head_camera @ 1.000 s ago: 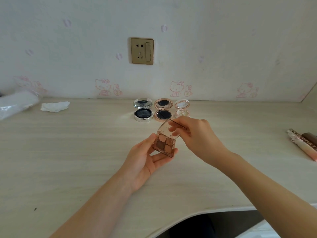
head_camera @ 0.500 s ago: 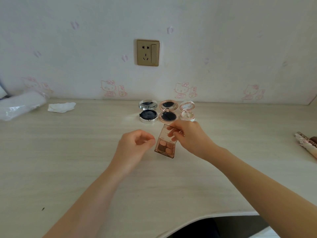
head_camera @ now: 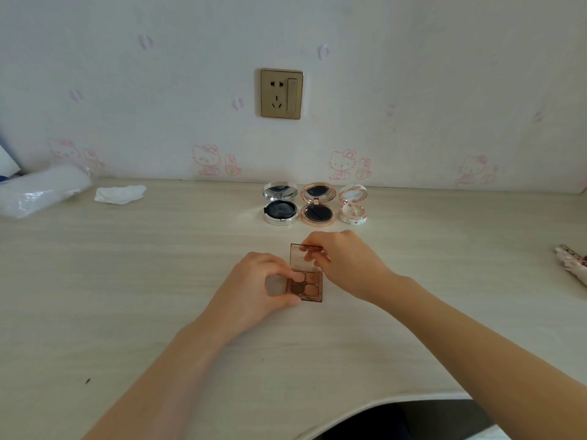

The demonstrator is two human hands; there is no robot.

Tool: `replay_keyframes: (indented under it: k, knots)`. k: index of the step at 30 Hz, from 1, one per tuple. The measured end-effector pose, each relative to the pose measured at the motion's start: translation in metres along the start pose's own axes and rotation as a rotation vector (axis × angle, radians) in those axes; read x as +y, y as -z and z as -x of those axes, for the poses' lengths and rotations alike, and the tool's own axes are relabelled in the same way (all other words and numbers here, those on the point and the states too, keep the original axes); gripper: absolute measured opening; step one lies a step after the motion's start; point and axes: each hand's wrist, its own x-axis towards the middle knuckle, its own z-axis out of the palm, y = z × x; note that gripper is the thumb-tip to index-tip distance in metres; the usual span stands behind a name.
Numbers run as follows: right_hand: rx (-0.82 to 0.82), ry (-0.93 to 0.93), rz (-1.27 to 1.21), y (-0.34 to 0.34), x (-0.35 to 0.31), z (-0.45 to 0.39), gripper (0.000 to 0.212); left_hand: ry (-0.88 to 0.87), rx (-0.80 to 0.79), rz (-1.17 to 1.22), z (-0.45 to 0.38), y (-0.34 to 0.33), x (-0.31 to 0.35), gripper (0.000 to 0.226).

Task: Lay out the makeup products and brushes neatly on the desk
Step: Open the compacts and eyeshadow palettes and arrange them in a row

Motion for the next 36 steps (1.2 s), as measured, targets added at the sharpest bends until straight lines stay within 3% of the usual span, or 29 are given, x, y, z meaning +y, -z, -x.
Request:
replay_keyframes:
  k: [15, 24, 36]
  knots:
    - [-0.09, -0.03, -0.066, 0.005, 0.004, -0.009, 0.026, -0.032, 0.071, 0.023, 0.001, -0.005, -0.006, 0.036]
    - [0.1, -0.153, -0.111, -0.016, 0.009, 0.037, 0.054, -0.007, 0.09, 0.078, 0.002, -0.002, -0.007, 0.039]
    - [0.09, -0.041, 0.069, -0.034, -0.003, 0.062, 0.058, 0.016, 0.11, 0.057, 0.003, -0.003, -0.006, 0.041]
